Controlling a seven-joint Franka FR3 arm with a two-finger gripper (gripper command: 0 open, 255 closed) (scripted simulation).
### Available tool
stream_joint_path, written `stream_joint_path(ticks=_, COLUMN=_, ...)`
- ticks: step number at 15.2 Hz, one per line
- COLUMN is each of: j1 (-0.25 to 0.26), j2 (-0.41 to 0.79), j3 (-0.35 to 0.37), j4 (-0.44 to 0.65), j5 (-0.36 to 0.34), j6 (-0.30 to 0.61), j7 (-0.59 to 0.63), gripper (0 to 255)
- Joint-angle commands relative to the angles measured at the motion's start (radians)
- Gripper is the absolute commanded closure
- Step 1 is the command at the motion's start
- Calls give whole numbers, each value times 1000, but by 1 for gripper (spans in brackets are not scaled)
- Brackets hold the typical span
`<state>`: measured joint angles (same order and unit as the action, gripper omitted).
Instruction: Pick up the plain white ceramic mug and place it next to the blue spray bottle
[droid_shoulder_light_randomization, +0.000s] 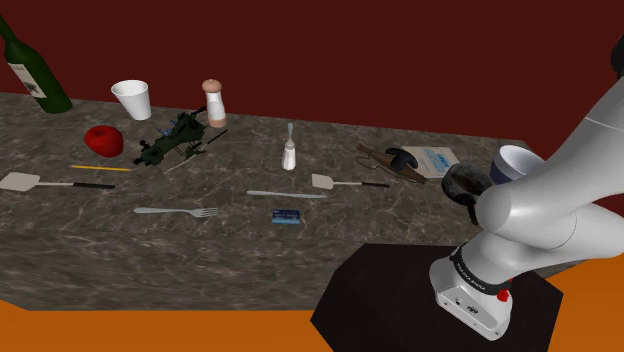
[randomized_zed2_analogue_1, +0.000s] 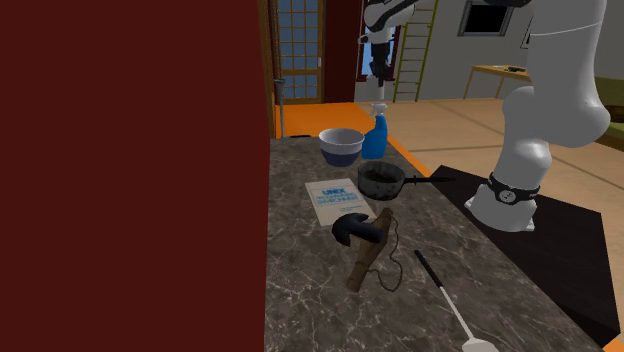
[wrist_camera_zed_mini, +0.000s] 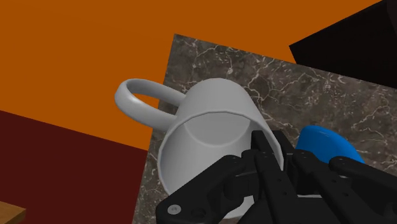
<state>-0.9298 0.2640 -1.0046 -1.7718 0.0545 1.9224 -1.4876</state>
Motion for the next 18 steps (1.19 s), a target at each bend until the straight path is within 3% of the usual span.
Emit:
stream_joint_path(ticks=1, j1=-4, j2=9, j3=4, j4=-20, j5=8, j6=27, j7=-2, gripper=255)
stream_joint_path(ticks=18, j1=-52, j2=112, j3=61, j4=-152, j5=102, j6=226, j7=-40, gripper=255)
